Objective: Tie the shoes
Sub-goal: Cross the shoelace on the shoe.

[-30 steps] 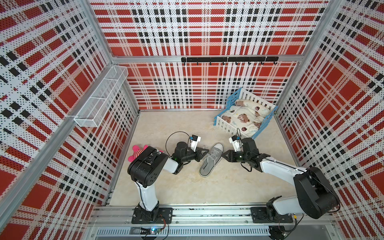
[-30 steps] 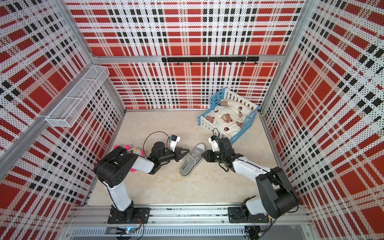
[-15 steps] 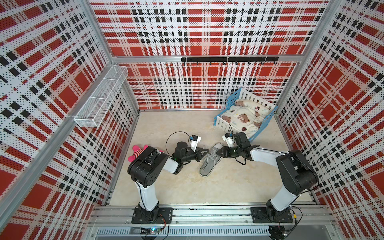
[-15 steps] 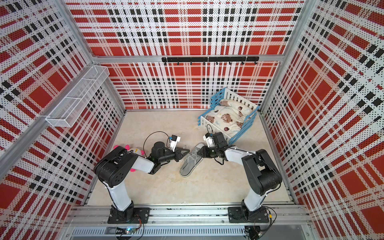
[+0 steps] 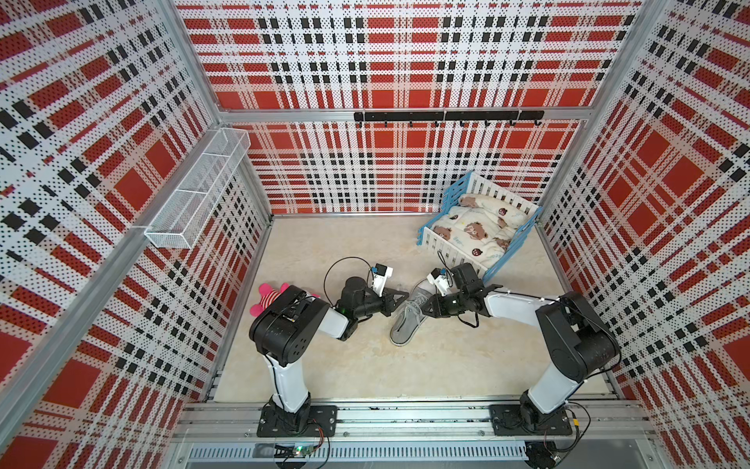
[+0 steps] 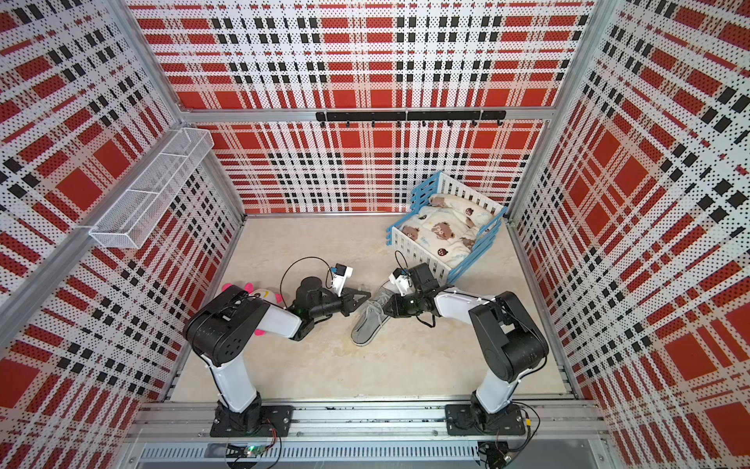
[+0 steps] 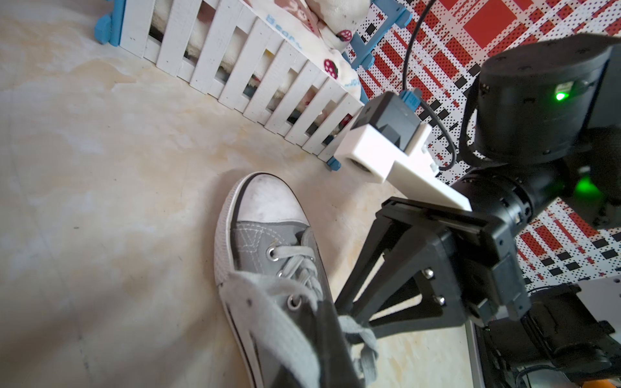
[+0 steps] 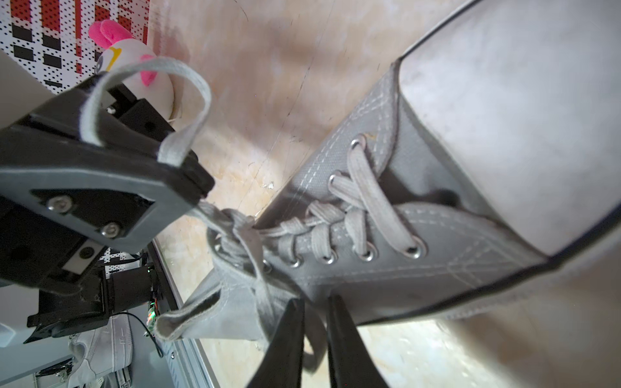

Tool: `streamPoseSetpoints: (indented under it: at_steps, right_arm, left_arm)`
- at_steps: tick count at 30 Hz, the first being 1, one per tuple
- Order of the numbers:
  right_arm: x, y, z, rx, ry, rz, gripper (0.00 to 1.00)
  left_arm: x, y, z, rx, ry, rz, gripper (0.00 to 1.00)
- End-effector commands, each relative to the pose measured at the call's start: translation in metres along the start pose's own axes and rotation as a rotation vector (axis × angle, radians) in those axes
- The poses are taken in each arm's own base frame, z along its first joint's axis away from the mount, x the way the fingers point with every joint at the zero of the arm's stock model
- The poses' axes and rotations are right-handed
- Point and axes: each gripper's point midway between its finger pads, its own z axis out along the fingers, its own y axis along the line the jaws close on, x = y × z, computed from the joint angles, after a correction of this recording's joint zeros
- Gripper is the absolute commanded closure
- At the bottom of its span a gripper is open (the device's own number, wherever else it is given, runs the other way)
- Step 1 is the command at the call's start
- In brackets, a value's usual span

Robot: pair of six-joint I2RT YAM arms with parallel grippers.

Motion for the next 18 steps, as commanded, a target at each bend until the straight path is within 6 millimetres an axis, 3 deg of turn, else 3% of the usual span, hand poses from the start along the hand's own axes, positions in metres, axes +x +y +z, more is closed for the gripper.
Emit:
streamPoseSetpoints:
  at_steps: [1,14,18]
  right_arm:
    - [0.004,0.016,-0.004,-0.062,0.009,-0.022,0.79]
    - [0.008,0.031,-0.004,-0.170,0.016,-0.012,0.76]
    - [0.008,0.032,-0.002,-0.175,0.019,-0.012,0.80]
  left_arm:
    - [-0.012,-0.013,0.000,0.038,-0.030,0.044,1.00]
    - [-0.012,-0.016,0.001,0.047,-0.027,0.050,1.00]
    - [-0.012,-0.016,0.000,0.047,-0.027,0.051,1.00]
